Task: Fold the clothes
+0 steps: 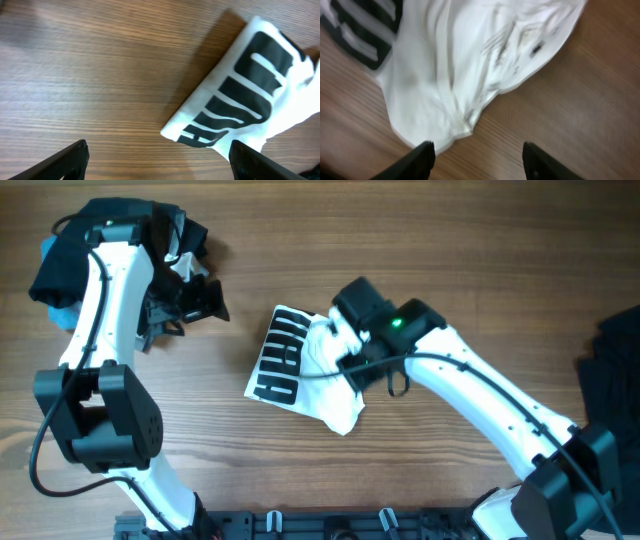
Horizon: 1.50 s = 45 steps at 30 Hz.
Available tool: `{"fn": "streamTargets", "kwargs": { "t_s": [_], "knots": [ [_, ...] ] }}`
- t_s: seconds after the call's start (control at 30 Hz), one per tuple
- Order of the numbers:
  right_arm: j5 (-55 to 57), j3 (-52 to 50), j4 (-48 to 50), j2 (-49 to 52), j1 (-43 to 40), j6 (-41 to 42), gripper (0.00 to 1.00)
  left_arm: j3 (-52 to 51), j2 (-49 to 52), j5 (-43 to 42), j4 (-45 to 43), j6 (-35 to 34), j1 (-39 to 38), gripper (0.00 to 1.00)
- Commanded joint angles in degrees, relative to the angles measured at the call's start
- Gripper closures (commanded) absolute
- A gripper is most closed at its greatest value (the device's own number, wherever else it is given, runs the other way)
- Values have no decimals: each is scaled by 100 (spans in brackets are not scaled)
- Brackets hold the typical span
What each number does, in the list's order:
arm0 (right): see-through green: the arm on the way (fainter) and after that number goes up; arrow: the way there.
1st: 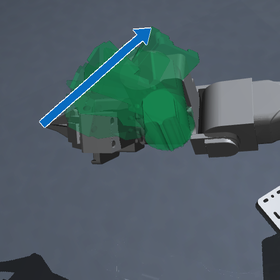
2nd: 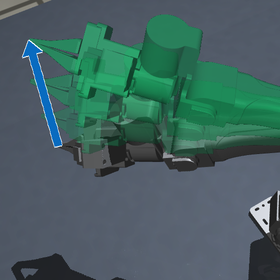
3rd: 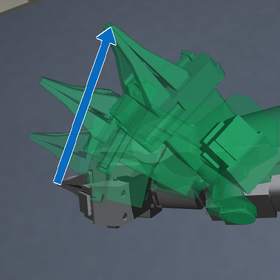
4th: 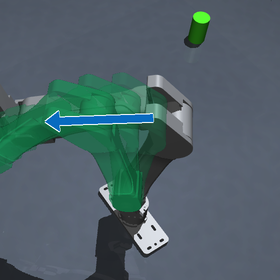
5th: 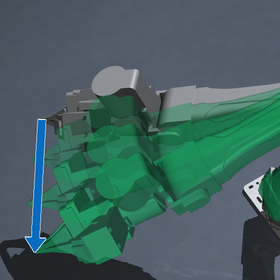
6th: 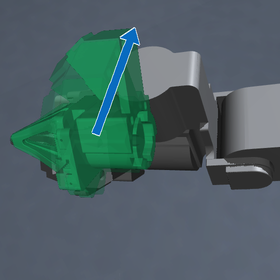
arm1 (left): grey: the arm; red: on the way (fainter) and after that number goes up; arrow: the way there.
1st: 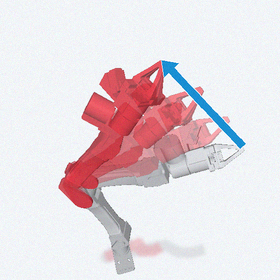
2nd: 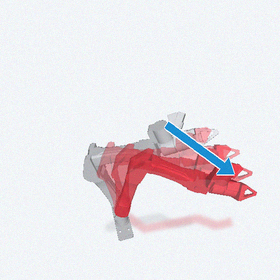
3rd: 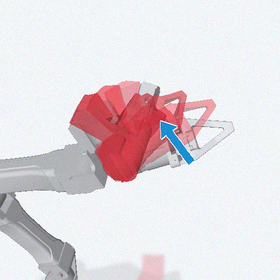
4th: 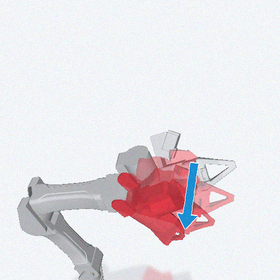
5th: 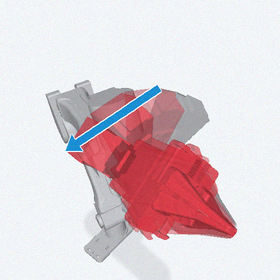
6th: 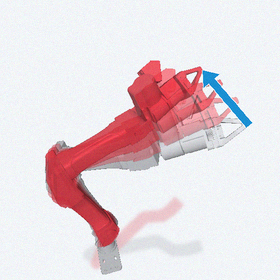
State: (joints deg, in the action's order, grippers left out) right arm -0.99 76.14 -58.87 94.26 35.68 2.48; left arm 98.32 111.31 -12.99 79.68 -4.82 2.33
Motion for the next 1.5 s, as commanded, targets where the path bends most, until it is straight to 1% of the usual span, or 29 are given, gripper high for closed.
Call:
{"fn": "streamTargets", "kwargs": {
  "t_s": [0.0,0.03,0.07,0.1,0.13,0.23,0.3,0.37,0.4,0.43,0.47,0.5,0.53,0.57,0.63,0.67,0.77,0.83,0.87,0.9,1.03,1.1,1.17,1.2,1.27,1.33,1.37,1.43,1.47],
  "knots": [
    [-994,22,1082,72,-608,1340,40,9,-98,-284,-20,446,-249,10],
    [-1292,22,1366,164,-710,1475,40,9,-92,-284,-46,463,-295,9],
    [-861,22,1652,422,-848,1880,41,4,-92,-313,-83,577,-334,9],
    [-358,22,1781,678,-999,2188,45,2,-92,-404,-81,796,-376,10],
    [-280,22,1856,817,-1097,2214,46,-13,-92,-566,-81,968,-411,12],
    [-721,22,2175,1401,-1582,2151,46,-177,-92,-1021,-181,1213,-588,13],
    [-1676,22,2387,1742,-1707,1781,47,-542,-90,-1060,-479,1215,-835,13],
    [-1886,22,2476,1880,-1683,1687,60,-1102,-90,-1060,-866,1213,-1176,13],
    [-2000,22,2522,1869,-1685,1644,60,-1388,-90,-1058,-1047,1213,-1338,12],
    [-2385,22,2632,1856,-1685,1316,57,-1572,-90,-1058,-1161,1211,-1443,12],
    [-2500,22,2651,1858,-1685,1259,55,-1768,-90,-1060,-1294,1211,-1554,12],
    [-2498,20,2627,1860,-1683,1279,62,-1919,-90,-1058,-1366,1213,-1635,12],
    [-2391,20,2540,1864,-1685,1447,84,-2116,-90,-1054,-1499,1213,-1725,13],
    [-2142,20,2371,1864,-1700,1770,96,-2260,-90,-1054,-1635,1211,-1764,19],
    [-1327,22,1633,1711,-1869,2374,96,-2586,-90,-977,-1967,1082,-1768,32],
    [-1060,22,1360,1567,-1967,2433,96,-2721,-90,-787,-2111,874,-1759,33],
    [-835,22,1187,1036,-2111,1998,96,-2907,-90,-509,-2251,844,-1759,32],
    [-229,22,1185,748,-2116,2009,95,-2907,-87,-494,-2317,844,-1759,30],
    [-70,22,1172,645,-2116,2017,72,-2907,-83,-494,-2339,844,-1759,30],
    [-114,22,1117,540,-2114,2013,55,-2907,-83,-492,-2339,844,-1759,30],
    [-675,22,789,319,-2114,1856,57,-2907,-83,-229,-2236,839,-1759,30],
    [-2247,20,804,306,-2063,885,52,-2907,-83,-166,-2131,841,-1759,30],
    [-2778,-22,831,365,-1869,800,48,-2907,-83,-164,-2124,841,-1759,30],
    [-2778,-96,997,437,-1641,815,49,-2907,-83,-166,-2140,831,-1759,26],
    [-2782,-214,1362,669,-1161,1078,55,-2907,-83,-59,-2140,732,-1759,24],
    [-2811,-267,1766,1021,-686,1338,55,-2907,-83,-39,-2144,734,-1759,23],
    [-2927,-267,1980,1204,-492,1491,52,-2907,-83,-39,-2144,734,-1759,22],
    [-2949,-267,2295,1499,-306,2004,48,-2907,-83,-39,-2144,737,-1759,21],
    [-2951,-267,2352,1552,-304,2122,48,-2907,-83,-39,-2144,737,-1759,21]
  ]
}}
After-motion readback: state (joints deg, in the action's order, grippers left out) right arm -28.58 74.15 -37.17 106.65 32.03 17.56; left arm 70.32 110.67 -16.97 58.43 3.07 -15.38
